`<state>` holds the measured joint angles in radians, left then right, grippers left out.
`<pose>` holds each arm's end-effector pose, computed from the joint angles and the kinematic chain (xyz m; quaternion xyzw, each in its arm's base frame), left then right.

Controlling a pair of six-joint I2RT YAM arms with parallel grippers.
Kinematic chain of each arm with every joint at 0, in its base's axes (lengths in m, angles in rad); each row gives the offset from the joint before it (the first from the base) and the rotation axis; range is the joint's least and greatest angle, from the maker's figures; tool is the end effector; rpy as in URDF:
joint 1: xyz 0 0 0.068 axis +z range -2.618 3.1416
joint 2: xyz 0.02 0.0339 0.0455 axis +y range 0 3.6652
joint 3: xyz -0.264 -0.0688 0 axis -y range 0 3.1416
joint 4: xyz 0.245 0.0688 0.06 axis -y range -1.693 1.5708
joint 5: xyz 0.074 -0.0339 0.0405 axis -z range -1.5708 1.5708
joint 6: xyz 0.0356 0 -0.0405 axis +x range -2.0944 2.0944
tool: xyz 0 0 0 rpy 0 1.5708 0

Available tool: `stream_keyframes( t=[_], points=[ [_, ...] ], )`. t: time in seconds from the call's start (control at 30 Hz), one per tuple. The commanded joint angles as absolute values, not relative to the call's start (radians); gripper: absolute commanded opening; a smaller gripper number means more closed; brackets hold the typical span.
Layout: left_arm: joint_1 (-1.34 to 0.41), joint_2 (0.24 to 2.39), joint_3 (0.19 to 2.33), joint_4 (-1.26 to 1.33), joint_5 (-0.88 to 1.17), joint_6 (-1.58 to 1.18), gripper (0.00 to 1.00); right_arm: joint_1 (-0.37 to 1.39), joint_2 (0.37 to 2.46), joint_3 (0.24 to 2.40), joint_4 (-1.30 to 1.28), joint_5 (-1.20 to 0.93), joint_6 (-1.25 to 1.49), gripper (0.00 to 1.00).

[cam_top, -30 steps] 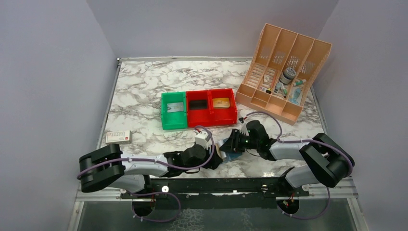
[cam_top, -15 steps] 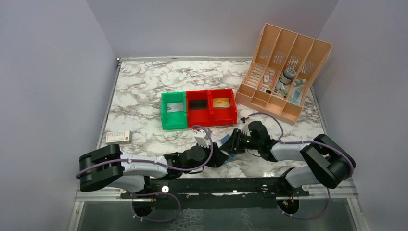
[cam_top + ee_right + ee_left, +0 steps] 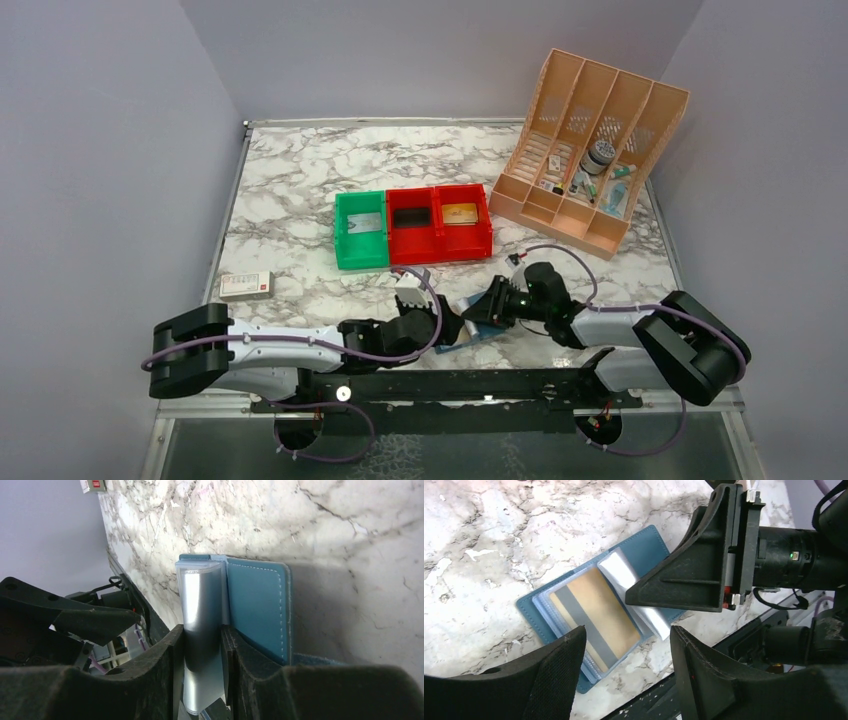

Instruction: Take the credit cards out of the card holder

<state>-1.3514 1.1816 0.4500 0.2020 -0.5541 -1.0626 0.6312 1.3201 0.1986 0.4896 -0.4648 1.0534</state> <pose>0.0688 -0.2226 0.1861 -0.0146 0.8453 -0.3627 0.3920 0.1523 0.1311 0.1121 0.0800 0.8704 0.4652 0.1398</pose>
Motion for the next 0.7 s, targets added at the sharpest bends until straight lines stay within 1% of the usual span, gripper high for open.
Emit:
stream_keyframes(
  t=[0.0, 0.07, 0.2, 0.27, 0.4, 0.6, 0.67],
  points=[
    [-1.402, 1.171, 0.517, 0.085, -0.671, -1.086, 0.65, 0.632, 1.327, 0.143, 0.656, -0.462, 1.137, 0.32],
    [-1.414, 1.185, 0.534, 0.09, -0.661, -1.071, 0.67, 0.632, 1.331, 0.134, 0.67, -0.457, 1.147, 0.32],
    [-1.414, 1.232, 0.483, 0.305, -0.556, -1.026, 0.66, 0.632, 1.329, 0.139, 0.652, -0.442, 1.15, 0.32],
    [-1.414, 1.261, 0.471, 0.37, -0.518, -1.023, 0.66, 0.632, 1.325, 0.142, 0.637, -0.437, 1.144, 0.32],
    [-1.415, 1.355, 0.53, 0.374, -0.479, -1.001, 0.71, 0.632, 1.314, 0.138, 0.623, -0.426, 1.134, 0.33],
    [-1.414, 1.436, 0.557, 0.385, -0.488, -1.043, 0.69, 0.632, 1.291, 0.142, 0.596, -0.421, 1.123, 0.33],
    [-1.414, 1.445, 0.553, 0.425, -0.49, -1.021, 0.69, 0.632, 1.284, 0.14, 0.593, -0.423, 1.123, 0.34]
  ],
)
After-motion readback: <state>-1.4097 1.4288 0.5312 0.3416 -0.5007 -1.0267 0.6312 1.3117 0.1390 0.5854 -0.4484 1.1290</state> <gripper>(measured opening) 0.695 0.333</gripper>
